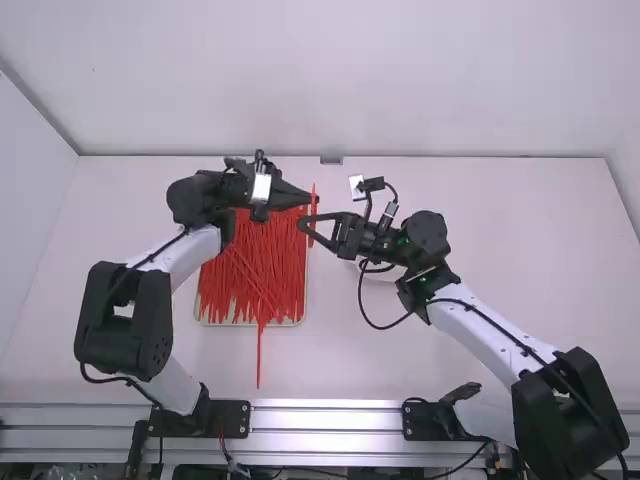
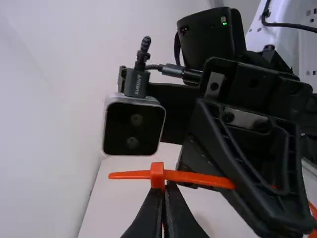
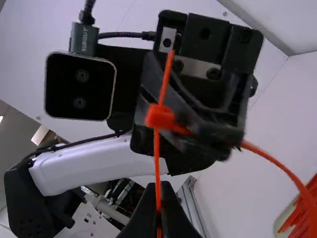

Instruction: Fasten the cable tie

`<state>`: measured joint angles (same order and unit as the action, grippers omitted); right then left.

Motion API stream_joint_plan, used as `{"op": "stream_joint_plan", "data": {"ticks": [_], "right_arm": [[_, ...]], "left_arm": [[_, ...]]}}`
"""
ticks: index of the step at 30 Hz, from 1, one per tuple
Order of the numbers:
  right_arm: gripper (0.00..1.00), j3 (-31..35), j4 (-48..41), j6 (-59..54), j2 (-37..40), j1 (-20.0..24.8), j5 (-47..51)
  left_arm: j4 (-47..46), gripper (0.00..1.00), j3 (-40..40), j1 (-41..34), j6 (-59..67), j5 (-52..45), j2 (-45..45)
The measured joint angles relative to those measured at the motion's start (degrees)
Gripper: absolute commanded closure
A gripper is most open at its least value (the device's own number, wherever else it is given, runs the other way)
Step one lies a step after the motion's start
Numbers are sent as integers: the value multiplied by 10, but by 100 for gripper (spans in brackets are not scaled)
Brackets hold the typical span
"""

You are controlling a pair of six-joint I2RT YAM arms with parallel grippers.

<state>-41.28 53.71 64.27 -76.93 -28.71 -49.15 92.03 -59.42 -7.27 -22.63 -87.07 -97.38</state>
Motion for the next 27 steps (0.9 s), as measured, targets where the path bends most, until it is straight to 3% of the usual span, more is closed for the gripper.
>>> {"op": "stream_joint_plan", "data": {"ticks": [27], "right_arm": [[100, 0, 28, 11, 0, 29, -22]], "left_arm": [[0, 99, 7, -24, -3, 1, 0]]}}
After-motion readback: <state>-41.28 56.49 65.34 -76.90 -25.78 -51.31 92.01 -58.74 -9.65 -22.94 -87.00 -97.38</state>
